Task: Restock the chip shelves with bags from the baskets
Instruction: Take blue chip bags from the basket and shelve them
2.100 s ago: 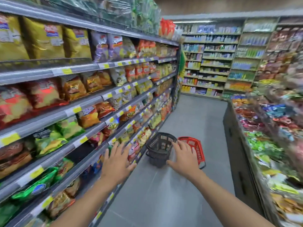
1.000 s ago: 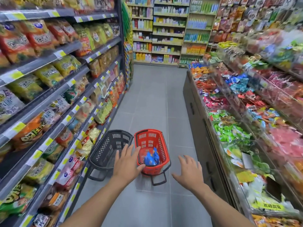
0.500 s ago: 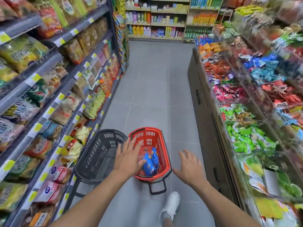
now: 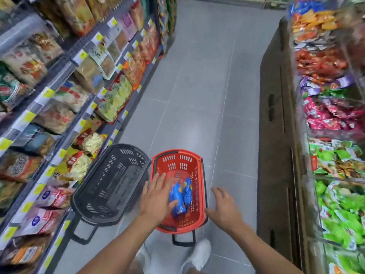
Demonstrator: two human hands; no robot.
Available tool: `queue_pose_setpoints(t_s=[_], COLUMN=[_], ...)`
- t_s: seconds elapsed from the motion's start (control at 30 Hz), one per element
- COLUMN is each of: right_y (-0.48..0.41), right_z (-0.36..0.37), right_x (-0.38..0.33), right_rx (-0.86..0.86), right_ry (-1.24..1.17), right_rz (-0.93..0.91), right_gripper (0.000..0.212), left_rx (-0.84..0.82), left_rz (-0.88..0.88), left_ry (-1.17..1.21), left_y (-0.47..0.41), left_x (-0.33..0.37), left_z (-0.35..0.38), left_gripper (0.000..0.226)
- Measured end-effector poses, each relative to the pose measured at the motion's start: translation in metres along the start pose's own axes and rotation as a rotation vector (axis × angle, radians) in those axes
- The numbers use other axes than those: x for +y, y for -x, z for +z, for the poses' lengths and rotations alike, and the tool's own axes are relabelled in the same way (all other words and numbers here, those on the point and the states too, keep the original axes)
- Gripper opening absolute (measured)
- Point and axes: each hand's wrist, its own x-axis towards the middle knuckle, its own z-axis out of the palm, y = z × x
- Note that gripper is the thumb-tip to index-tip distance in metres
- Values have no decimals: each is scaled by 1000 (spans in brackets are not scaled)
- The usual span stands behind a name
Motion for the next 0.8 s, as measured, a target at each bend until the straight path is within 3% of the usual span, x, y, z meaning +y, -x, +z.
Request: queue_pose_setpoints(t_s=[0.3,0.4,0.6,0.8], right_y=[-95,-121,-172,-228], right_z=[118,168,255,327], right_x=[22,32,50,59], right_rx=[-141,-177,-193,-218], right_ry=[-222,-231,-248,-242], right_rz=[66,95,116,182], right_gripper=[65,70,48,49], left_rx=[-93,-77,47,33], left_rz=[62,95,114,69], left_ry=[41,42,143,202], left_y=[-68,-92,-140,-173], left_x=[-39,-54,-73,-98], left_z=[130,172,229,270], left_gripper=[90,92,90,88])
